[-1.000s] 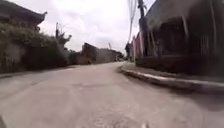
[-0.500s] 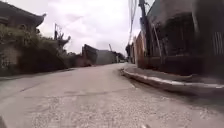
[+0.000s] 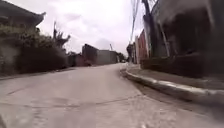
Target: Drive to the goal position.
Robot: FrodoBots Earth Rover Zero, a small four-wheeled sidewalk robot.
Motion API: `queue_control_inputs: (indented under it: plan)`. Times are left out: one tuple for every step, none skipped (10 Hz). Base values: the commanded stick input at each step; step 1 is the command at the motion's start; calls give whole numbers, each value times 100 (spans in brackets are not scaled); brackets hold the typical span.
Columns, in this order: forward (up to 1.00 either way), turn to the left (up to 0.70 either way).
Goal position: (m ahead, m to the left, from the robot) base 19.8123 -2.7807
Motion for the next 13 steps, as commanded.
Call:
queue_control_inputs:
  plan:
    - [100, 2]
    - [100, 2]
    - [100, 3]
    - [100, 16]
    - [100, 30]
    - [100, 40]
    - [100, 22]
    - [100, 10]
    - [100, 0]
    - [100, -5]
    - [100, -36]
    - [100, -22]
    - [100, 0]
